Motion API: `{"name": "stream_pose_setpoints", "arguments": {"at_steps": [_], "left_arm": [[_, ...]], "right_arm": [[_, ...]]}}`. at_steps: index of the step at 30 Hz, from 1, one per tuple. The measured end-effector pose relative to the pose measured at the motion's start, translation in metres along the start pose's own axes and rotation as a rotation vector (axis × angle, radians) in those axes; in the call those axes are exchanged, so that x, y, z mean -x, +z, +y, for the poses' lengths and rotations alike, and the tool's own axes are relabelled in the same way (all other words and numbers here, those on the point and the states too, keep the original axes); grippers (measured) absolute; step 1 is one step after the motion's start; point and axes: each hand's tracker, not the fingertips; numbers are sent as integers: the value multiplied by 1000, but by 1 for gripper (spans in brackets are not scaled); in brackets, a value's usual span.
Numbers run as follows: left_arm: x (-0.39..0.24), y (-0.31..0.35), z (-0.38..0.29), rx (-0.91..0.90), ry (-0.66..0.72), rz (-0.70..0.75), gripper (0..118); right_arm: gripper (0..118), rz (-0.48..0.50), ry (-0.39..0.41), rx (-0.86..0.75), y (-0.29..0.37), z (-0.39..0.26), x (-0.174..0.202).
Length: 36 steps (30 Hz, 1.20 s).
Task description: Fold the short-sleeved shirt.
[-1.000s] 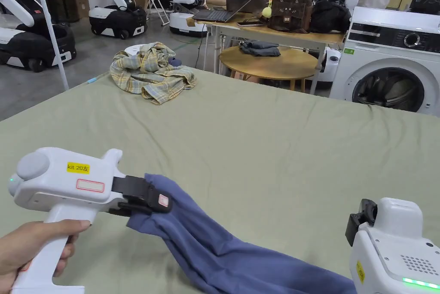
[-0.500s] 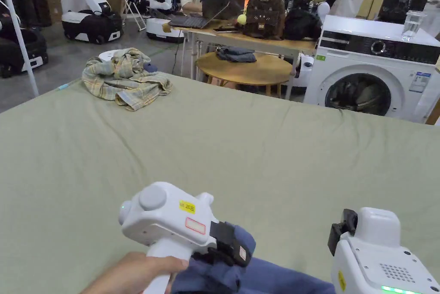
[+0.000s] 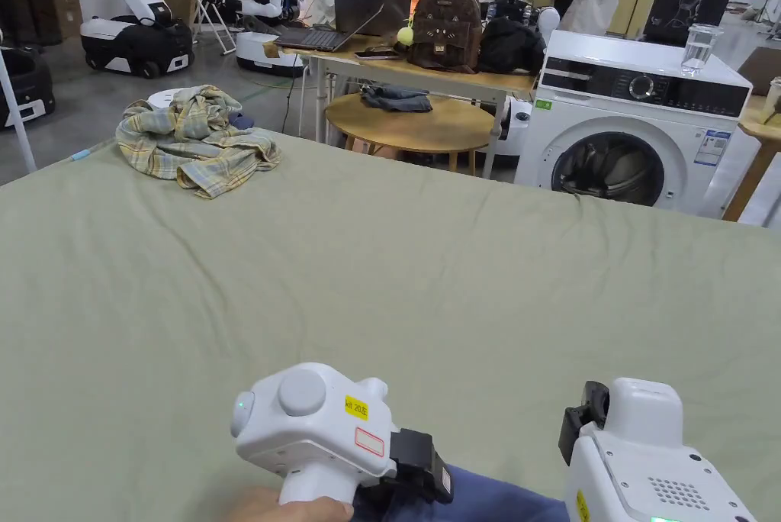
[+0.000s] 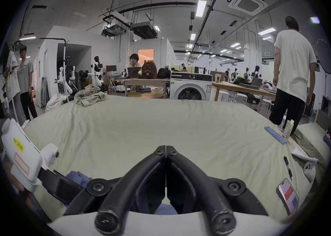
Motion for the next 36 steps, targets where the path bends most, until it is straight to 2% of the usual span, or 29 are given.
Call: {"name": "stream_pose_setpoints", "arguments": {"at_steps": [5, 6, 9, 12, 15, 19, 22, 26, 28, 32, 36], "left_arm": [[1, 43, 0, -93, -31, -92, 46], [3, 49, 0, -115, -46, -92, 41], [8, 52, 1, -161, -56, -43, 16], [14, 29, 2, -105, -65, 75, 9], [10, -3, -4, 5, -136, 163, 9], [4, -29, -12, 59, -86, -102, 9], [-1, -43, -16, 59, -97, -178, 9], [10, -76, -14, 69, -56, -133, 7], [17, -80, -13, 46, -18, -128, 0], [7, -78, -17, 19, -96, -98, 0], [2, -59, -8, 39, -71, -106, 0]], "right_arm": [[0, 4, -7, -6, 3, 2, -1], [0, 5, -10, -9, 4, 2, -1], [0, 6, -17, -13, 5, 3, -2], [0, 8, -19, -13, 6, 4, -3], [0, 5, -21, -11, 6, 3, -5], [0, 3, -17, -5, 6, 1, -8], [0, 0, -16, -5, 7, 0, -11], [0, -8, -13, -2, 6, -3, -14], [0, -12, -23, 9, 4, -4, -16], [0, -17, -32, 11, 5, -6, -19], [0, -22, -23, 5, 5, -5, -19]]}}
